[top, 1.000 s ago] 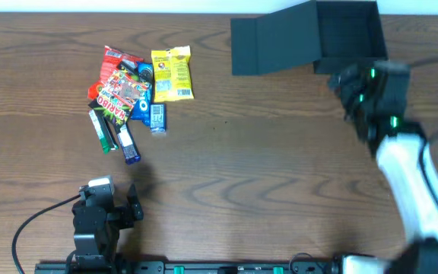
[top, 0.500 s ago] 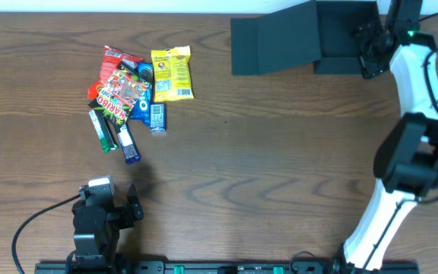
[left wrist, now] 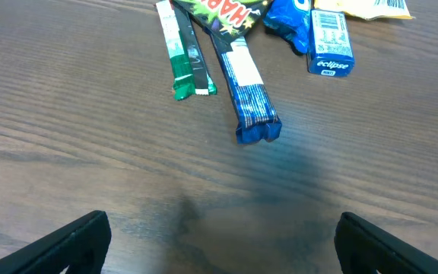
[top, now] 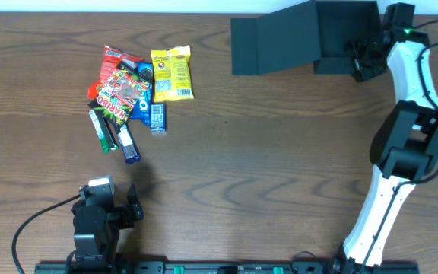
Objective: Pack container
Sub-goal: 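Reach the right gripper up to the black box lid edge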
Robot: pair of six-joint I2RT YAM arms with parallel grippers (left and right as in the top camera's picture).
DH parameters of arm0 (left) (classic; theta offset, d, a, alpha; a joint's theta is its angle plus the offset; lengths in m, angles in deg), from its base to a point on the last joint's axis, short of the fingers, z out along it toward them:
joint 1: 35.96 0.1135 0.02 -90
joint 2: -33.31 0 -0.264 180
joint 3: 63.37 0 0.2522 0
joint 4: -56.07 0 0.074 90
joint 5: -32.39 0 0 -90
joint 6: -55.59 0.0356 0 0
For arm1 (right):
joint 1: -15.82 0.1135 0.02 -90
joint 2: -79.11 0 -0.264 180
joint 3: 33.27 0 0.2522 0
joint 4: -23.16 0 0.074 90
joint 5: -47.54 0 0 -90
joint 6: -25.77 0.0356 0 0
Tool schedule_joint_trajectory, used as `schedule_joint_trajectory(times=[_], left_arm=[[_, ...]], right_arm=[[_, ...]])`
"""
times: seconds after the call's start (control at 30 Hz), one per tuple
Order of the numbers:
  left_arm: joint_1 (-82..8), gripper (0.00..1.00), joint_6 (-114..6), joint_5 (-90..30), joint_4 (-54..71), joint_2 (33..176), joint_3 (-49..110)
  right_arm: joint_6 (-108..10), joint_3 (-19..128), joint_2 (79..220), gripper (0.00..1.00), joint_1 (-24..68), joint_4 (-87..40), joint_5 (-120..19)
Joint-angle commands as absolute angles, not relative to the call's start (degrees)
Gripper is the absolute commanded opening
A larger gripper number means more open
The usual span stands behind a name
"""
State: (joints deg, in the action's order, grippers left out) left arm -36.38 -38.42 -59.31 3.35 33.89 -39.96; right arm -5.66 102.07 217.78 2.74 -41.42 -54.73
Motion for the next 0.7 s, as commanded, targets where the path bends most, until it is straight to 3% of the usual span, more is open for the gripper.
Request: schedule_joint_trajectory(times=[0.0,0.07,0.17,0.23,0.67], left_arm=[[-36.25,0.95,-37.61,-59.07,3.15,33.56,-40.52],[-36.25,0.95,-37.61,-59.09,3.13,33.56,-40.52],[-36.25,0.95,-37.61,-59.09,3.13,33.56,-40.52],[-36.25,0.95,-37.61,-59.09,3.15,33.56,-40.52],[-36.25,0.95,-37.61,-59.09,3.13,33.56,-40.52]], right_arm=[[-8.90,103.44,218.63,0.65,2.28,-43.59,-55.60],[-11.41,103.49,218.61,0.70,2.28,-44.40,-56.50],[-13.31,104.78,218.50,0.51,2.17,-44.79,-57.33],[-13.33,106.31,218.50,0.44,2.13,-46.47,-57.33],[-20.68,108.12,218.50,0.52,2.17,-58.95,-59.43]])
